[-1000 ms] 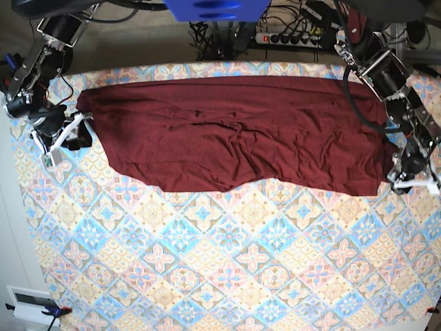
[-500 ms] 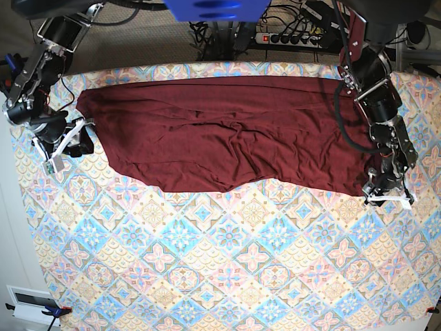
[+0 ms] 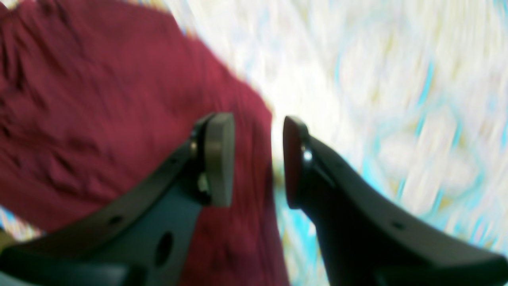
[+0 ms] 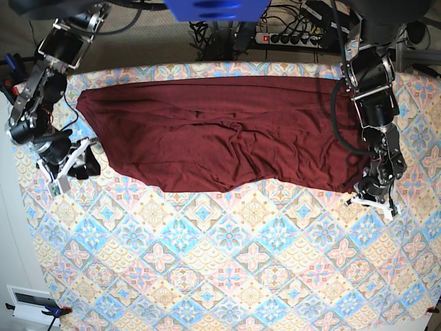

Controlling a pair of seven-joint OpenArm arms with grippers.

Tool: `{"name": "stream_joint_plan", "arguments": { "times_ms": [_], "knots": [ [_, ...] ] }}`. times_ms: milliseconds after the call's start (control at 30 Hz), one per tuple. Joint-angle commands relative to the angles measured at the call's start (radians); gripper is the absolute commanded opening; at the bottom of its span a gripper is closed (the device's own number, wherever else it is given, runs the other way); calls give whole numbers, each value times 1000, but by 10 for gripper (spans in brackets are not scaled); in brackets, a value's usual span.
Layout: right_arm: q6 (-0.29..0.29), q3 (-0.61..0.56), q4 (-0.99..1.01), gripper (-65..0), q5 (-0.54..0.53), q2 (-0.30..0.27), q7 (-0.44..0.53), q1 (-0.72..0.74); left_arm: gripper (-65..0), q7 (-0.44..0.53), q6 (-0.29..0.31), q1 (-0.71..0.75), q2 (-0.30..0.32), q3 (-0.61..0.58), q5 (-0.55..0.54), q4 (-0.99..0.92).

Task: Layout the t-shirt on the table in an organized manner, then fold the t-shirt properly
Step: 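Release the shirt and move both grippers to the opposite shirt edge, then grasp the shirt's opposite edge corners with both grippers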

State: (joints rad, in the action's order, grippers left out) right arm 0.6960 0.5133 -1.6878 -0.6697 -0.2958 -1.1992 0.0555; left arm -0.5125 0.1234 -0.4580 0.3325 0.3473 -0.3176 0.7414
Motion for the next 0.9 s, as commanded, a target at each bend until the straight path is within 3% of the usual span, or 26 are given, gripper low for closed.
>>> {"name": "stream_joint_plan", "arguments": {
  "times_ms": [0,133,233,433,600,867],
  "knots": [
    [2,-9,-16,-449,-17,-19,15,25,-650,-34,3,-11,9,-1,-4,5],
    [2,-64,-15,-446,51,-46,17,59,-643,-71,3,-6,14,0,-4,62],
    [2,-150,-15,-445,129,-56,18,103,-650,-113,3,55,14,0,-13,217],
    [2,-304,68,-445,201,-56,20,203,-650,-166,3,181,20,9,-136,481],
    [2,-416,151,-445,210,-56,31,272,-650,-208,3,273,23,146,-209,616],
    [2,-526,348,-445,210,-76,147,321,-650,-262,3,408,24,315,-311,742]
  ]
}}
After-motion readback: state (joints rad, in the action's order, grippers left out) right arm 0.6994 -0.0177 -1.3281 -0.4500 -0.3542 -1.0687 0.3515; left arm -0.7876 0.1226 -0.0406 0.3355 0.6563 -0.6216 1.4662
